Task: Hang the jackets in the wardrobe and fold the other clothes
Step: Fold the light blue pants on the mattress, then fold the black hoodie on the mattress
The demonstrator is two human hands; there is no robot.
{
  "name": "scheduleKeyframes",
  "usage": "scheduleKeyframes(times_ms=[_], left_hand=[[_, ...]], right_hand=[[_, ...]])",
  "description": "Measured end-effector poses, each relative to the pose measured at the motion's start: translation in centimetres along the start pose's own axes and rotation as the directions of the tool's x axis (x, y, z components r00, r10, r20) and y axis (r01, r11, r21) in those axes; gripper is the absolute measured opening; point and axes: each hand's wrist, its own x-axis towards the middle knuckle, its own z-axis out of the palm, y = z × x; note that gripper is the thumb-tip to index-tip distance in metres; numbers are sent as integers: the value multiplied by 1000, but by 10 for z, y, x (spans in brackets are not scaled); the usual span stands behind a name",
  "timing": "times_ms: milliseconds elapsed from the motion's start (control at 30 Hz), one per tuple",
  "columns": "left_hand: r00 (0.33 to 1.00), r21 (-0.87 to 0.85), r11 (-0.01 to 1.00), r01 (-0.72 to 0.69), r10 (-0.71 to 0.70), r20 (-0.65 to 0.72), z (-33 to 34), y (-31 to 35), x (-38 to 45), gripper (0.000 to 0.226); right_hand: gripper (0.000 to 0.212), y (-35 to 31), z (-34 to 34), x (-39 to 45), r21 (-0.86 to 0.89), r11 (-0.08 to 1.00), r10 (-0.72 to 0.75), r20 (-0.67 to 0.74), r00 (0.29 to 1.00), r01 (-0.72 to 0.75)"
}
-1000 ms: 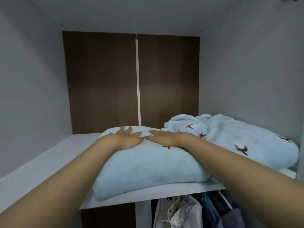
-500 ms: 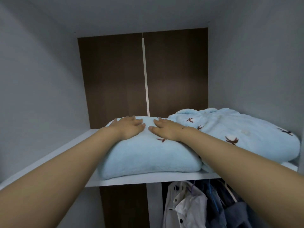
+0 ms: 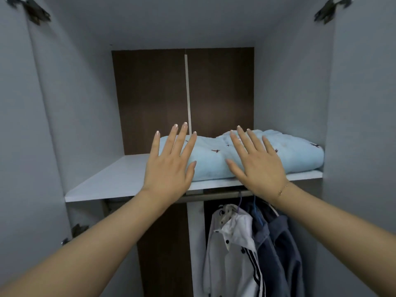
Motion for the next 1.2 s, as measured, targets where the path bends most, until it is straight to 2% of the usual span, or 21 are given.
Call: scheduleKeyframes(times_ms=[133, 300, 500, 700, 867, 1000, 1200], left_hand=[[991, -93, 994, -59, 47, -126, -29, -3, -62, 68], [977, -225, 962, -152, 112, -181, -63, 19, -144, 64], [950, -389, 869, -306, 250, -189, -109, 91, -211, 66], [889, -566, 685, -458, 364, -279, -172, 206, -255, 65], [820, -664, 494, -561, 443, -363, -239, 315, -281, 66], [745, -700, 336, -630, 516, -423, -309, 416, -312, 65], [574, -694, 74, -716, 628, -525, -433, 565, -390, 64]], right_hand=[[71, -16, -40, -74, -76, 995, 65, -74, 995, -70], [70, -39, -83, -185, -87, 976, 186, -131, 974, -199], [68, -37, -137, -321, -247, 936, 258, -8, 966, -252], [68, 7, -213, -452, -440, 817, 452, 89, 888, -372], [67, 52, -275, -567, -556, 670, 631, 78, 772, -492], [68, 89, -329, -667, -633, 519, 769, 53, 637, -574], [69, 131, -419, -836, -713, 297, 915, 23, 402, -635]])
